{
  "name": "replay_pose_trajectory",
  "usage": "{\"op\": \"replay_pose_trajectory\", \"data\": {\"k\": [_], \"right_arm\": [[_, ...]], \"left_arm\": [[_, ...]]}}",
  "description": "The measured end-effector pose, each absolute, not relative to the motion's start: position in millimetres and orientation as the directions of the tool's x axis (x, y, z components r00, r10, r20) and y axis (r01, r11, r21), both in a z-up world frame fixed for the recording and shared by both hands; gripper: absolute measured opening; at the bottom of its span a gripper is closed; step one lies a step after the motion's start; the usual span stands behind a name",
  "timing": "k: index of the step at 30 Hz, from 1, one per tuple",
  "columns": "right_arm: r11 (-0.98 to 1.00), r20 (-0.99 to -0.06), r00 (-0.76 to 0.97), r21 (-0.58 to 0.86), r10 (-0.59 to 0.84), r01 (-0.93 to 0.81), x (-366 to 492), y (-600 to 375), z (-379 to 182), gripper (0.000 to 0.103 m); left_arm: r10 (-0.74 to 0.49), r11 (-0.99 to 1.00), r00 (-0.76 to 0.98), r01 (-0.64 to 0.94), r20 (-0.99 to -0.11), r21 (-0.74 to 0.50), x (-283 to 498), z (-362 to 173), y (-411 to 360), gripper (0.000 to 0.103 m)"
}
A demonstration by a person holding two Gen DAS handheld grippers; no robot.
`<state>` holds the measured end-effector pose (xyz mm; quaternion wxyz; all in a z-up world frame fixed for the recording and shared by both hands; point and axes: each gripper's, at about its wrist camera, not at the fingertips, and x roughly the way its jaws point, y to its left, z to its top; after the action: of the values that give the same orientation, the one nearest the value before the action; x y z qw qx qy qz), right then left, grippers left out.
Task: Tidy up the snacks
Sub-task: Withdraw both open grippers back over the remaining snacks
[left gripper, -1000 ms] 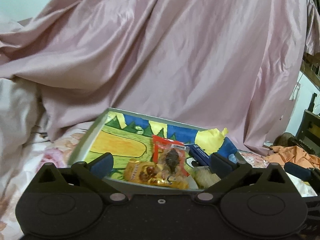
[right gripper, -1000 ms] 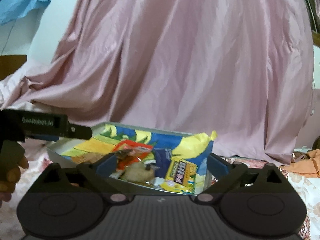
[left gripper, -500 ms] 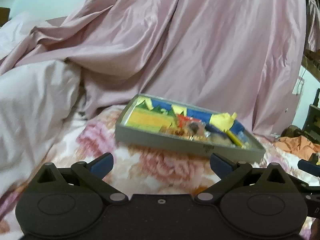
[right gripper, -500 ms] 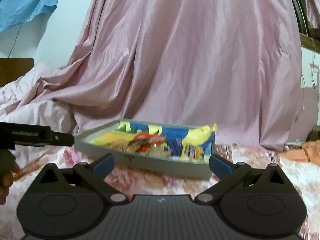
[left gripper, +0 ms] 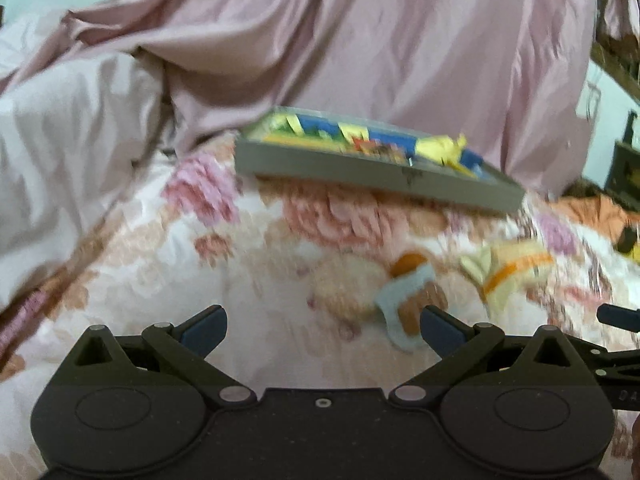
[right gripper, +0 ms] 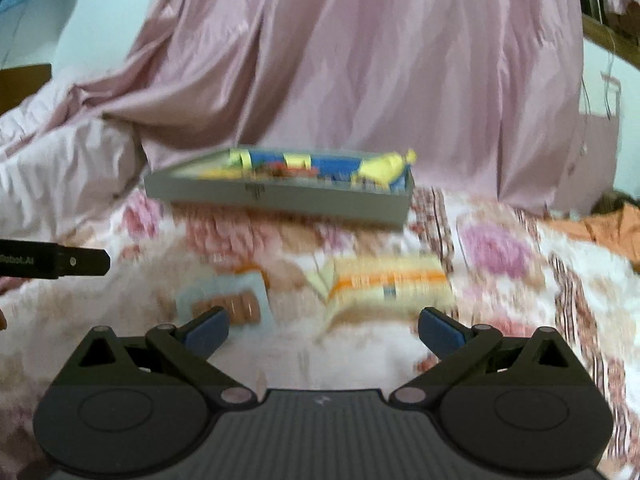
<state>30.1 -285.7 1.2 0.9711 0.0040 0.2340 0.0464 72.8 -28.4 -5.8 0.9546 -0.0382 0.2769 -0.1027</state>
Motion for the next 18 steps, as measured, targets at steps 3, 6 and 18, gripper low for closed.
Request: {"op": "replay_pose_trajectory", "data": {"k": [3, 6, 18], "right_arm": [[0.997, -0.501, 0.862, 0.031, 0.071, -0.064, 25.7, -285.7, -9.3, 0.103], [0.999, -0.545, 0.837, 0.034, 0.05, -0.038, 25.0, -286.3, -17.4, 0.103], [0.999, -0.608, 0.793, 0.041, 0.021, 0.005, 39.5, -292.3, -29.9, 0.103]], "left_arm": [[-0.215, 0.976, 0.813, 0.191, -0.541, -0.1, 70.7, -13.8, -33.9, 0.102], [-0.212, 0.976, 0.806, 0.206, -0.552, -0.074, 70.1, -20.0, -38.3, 0.102], [-0.227, 0.971, 0.776, 0.23, -0.588, -0.071, 76.1, -29.1, -41.7, 0.102]]}}
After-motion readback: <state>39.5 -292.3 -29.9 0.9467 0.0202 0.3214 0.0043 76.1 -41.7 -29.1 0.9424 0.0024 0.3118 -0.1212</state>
